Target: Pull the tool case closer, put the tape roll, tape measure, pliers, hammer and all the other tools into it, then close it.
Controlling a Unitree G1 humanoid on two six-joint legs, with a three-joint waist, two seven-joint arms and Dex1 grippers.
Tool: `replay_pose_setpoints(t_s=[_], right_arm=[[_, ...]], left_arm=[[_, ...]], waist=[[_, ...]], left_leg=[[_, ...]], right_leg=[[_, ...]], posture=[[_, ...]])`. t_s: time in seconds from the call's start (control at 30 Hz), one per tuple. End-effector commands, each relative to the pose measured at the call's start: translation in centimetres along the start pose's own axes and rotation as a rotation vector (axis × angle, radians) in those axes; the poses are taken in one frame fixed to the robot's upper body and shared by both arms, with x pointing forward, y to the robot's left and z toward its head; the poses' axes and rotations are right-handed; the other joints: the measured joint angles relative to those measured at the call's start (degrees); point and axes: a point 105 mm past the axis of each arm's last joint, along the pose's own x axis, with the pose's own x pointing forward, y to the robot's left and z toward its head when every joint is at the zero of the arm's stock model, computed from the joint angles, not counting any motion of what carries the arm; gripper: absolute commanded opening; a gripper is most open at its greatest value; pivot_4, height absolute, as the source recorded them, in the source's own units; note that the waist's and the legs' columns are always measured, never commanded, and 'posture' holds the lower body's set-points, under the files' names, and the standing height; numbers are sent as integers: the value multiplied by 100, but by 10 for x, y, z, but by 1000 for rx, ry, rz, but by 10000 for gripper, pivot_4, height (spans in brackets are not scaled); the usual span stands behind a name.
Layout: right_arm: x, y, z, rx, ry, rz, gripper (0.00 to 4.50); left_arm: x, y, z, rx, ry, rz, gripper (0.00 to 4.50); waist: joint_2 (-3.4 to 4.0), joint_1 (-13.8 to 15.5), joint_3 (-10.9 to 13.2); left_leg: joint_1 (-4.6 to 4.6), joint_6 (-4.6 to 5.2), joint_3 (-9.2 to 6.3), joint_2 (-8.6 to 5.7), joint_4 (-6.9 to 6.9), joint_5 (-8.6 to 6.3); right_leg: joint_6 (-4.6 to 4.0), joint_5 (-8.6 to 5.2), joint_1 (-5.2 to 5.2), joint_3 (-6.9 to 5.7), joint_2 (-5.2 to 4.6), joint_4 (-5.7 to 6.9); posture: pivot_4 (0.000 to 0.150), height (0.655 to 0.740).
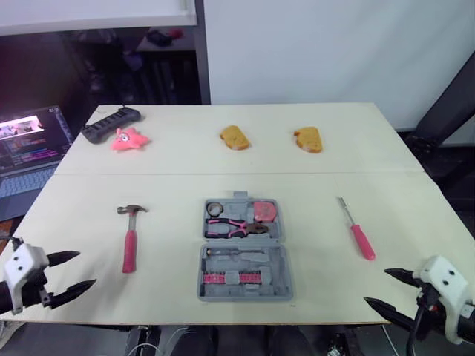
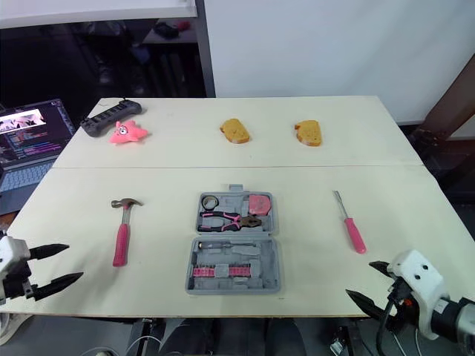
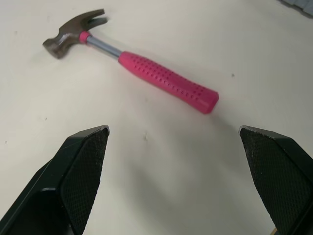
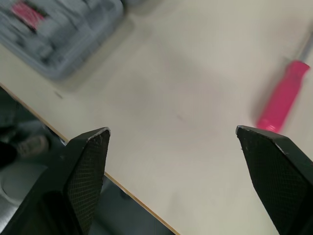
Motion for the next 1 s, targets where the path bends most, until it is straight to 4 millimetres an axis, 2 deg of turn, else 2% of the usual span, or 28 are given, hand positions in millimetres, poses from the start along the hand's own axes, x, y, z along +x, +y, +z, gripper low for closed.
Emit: replay_pose_setpoints(t_s=[0.03,0.1,0.17,0.23,0.3,0.4,0.47,0.63,0.77,0.9,1.0], right_arm=[[2,2,14,-60,-34,-4,44534],[5,6,20,-55,-53,9,44534],[11,14,37,-38,-122,44,44534],[19,23,60,-26,-217,82,44534],[28,31,87,-23,-326,114,44534],[42,35,125,-40,-455,152,44534],[51,38,141,-64,-487,178,44534],[63,49,148,-88,-446,254,44534],[65,55,145,-86,-410,303,44534],[64,61,144,-94,-400,340,44534],[64,63,145,-96,-400,347,44534]], left_arm=[[3,1,18,16,-55,30,45000],[12,0,24,3,-70,74,45000],[26,-1,31,-21,-76,161,45000],[40,-4,47,-93,-133,236,45000],[55,-3,57,-228,-119,357,45000],[83,-10,72,-433,-93,449,45000],[92,2,74,-524,-47,584,45000],[106,24,75,-646,31,728,45000],[111,35,53,-656,168,772,45000],[132,28,26,-642,312,688,45000],[143,34,20,-634,320,679,45000]], waist=[[-1,11,0],[1,31,0],[2,45,2],[2,62,2],[-6,81,4],[-7,118,5],[-9,147,6],[-26,139,2],[-26,101,2],[-26,140,1],[-4,189,-11]], left_leg=[[-1,0,0,0,0,0],[-2,0,-4,0,-1,0],[-3,0,-5,0,-2,0],[-4,0,-5,0,0,0],[-3,0,-6,2,3,0],[-1,1,-11,-6,6,0],[-2,1,-21,-17,9,1],[-10,-3,-44,-40,6,4],[-10,-3,-31,-42,4,4],[-10,-3,-31,-42,4,4],[0,-4,-39,-44,7,5]], right_leg=[[0,0,0,0,0,0],[0,0,0,-2,-1,-1],[1,-1,-1,-2,-2,-1],[1,1,-1,1,-3,-2],[2,2,0,2,0,1],[22,13,1,-4,11,2],[25,13,3,-7,8,6],[26,12,-3,-24,14,14],[25,13,-13,-16,14,13],[25,14,-11,-15,14,13],[25,13,10,-23,8,10]], posture=[[1500,7400],[1500,7400],[1500,7400],[1500,7400],[1500,7400],[1500,7400],[1500,7400],[1500,7400],[1500,7400],[1500,7400],[1500,7400]])
